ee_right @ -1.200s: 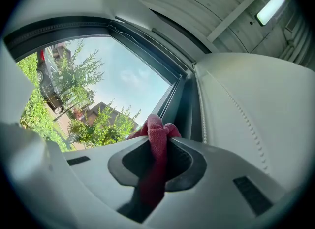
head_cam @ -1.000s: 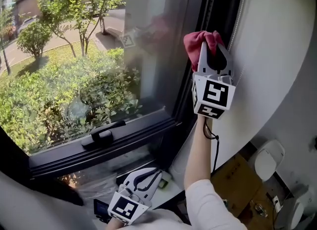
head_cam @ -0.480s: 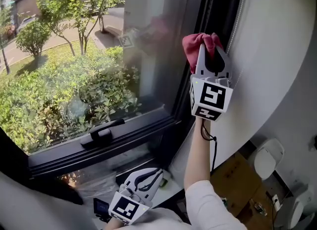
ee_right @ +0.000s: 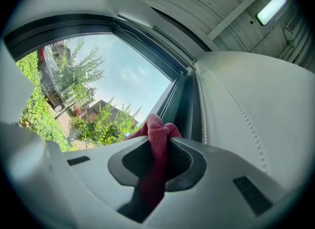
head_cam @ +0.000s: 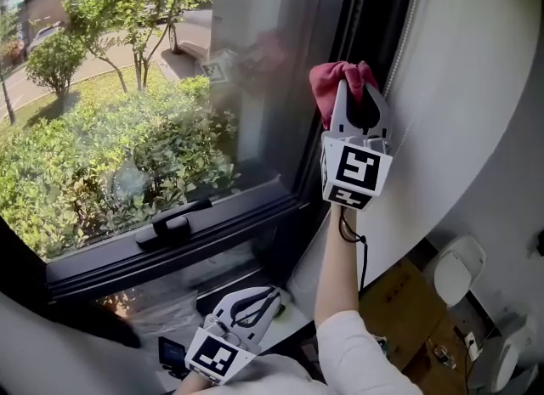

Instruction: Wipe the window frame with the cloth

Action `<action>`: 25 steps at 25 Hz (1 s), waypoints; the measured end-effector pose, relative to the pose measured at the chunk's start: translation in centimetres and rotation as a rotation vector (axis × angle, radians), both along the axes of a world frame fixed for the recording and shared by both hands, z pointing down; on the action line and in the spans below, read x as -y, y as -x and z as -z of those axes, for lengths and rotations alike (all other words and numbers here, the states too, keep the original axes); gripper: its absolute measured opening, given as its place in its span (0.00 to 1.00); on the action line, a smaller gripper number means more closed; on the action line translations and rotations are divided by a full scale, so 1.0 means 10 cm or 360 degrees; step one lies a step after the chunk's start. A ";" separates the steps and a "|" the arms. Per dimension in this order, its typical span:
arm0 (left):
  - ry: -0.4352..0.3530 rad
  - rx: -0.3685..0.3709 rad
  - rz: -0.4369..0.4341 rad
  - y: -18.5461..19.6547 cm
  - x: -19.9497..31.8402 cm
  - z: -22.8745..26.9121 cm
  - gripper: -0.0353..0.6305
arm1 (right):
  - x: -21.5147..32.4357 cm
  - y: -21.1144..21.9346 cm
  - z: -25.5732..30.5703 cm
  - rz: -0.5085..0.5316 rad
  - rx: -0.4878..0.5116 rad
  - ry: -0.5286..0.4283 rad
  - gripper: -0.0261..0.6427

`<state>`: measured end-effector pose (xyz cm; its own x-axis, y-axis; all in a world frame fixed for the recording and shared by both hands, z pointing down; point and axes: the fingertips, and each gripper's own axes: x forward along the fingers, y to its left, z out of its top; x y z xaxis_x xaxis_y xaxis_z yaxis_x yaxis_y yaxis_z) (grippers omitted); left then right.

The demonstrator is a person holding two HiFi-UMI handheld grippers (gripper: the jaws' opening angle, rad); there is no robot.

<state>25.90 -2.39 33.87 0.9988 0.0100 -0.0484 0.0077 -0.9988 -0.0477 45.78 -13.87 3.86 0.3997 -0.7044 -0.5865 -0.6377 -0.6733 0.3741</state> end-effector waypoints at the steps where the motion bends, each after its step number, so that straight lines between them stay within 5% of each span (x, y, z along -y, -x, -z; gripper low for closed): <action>1: 0.0014 0.0006 0.0000 0.00 -0.01 0.00 0.12 | 0.00 0.00 -0.01 -0.0001 0.0003 0.0002 0.14; 25: 0.0031 0.0049 -0.0005 0.08 -0.17 -0.09 0.12 | 0.02 0.00 -0.37 -0.0010 0.0032 0.0074 0.14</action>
<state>25.13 -0.71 34.76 0.9998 0.0126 -0.0178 0.0121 -0.9995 -0.0281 45.76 -14.10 7.53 0.4154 -0.7283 -0.5451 -0.6413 -0.6594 0.3923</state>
